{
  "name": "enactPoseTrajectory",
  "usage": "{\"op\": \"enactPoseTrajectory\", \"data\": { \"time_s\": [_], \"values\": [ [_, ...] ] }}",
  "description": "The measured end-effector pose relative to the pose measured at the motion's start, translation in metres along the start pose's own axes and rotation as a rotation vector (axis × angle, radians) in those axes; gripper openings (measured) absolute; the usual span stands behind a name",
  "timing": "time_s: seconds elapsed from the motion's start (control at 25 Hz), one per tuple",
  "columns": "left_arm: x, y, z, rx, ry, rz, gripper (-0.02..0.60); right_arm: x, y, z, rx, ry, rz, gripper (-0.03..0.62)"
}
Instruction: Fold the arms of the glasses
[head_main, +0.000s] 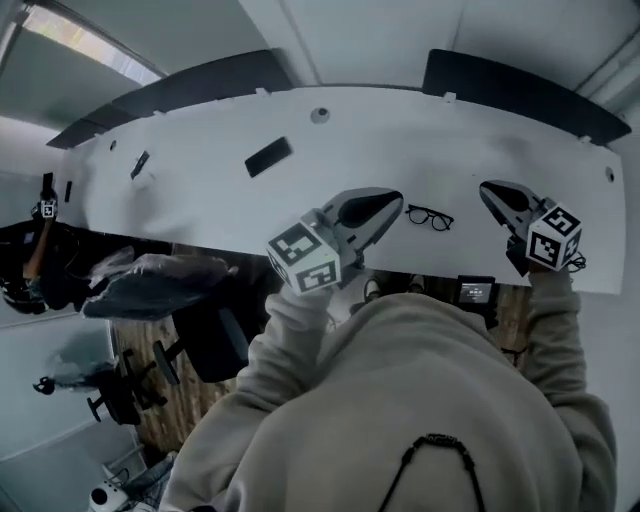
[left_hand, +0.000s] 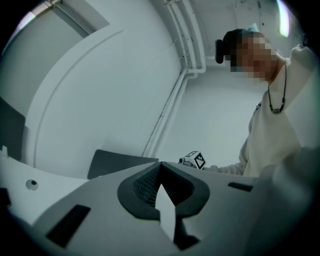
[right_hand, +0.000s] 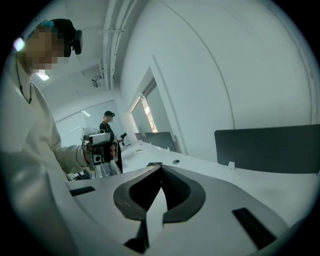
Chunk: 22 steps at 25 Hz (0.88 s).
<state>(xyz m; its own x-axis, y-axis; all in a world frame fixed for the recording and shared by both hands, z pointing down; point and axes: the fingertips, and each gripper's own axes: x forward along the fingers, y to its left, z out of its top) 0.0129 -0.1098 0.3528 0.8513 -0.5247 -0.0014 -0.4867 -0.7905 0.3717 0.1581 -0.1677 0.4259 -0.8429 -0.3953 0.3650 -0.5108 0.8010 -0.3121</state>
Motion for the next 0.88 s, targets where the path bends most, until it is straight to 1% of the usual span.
{"op": "enactPoseTrajectory", "data": {
  "time_s": [0.08, 0.16, 0.28, 0.4, 0.48, 0.6, 0.76, 0.88],
  "values": [
    [0.016, -0.008, 0.001, -0.002, 0.009, -0.052, 0.005, -0.020, 0.002, 0.006, 0.001, -0.034, -0.040, 0.021],
    [0.028, -0.013, 0.000, 0.005, 0.020, -0.082, 0.005, -0.038, 0.001, 0.007, 0.011, -0.057, -0.077, 0.021],
    [0.040, -0.019, -0.003, 0.009, 0.027, -0.106, 0.005, -0.059, 0.002, 0.000, 0.030, -0.082, -0.108, 0.021],
    [0.045, -0.025, -0.003, 0.008, 0.031, -0.124, 0.005, -0.065, 0.000, -0.017, 0.041, -0.070, -0.152, 0.021],
    [0.047, -0.031, -0.003, 0.017, 0.038, -0.139, 0.005, -0.067, 0.004, -0.019, 0.065, -0.088, -0.149, 0.021],
    [0.047, -0.040, 0.000, 0.021, 0.038, -0.153, 0.005, -0.072, 0.010, -0.011, 0.082, -0.124, -0.138, 0.021],
    [0.051, -0.041, -0.005, 0.015, 0.037, -0.135, 0.005, -0.078, 0.019, 0.001, 0.070, -0.156, -0.117, 0.020],
    [0.049, -0.043, -0.005, 0.028, 0.033, -0.120, 0.005, -0.077, 0.028, 0.009, 0.060, -0.179, -0.102, 0.020]
  ]
}}
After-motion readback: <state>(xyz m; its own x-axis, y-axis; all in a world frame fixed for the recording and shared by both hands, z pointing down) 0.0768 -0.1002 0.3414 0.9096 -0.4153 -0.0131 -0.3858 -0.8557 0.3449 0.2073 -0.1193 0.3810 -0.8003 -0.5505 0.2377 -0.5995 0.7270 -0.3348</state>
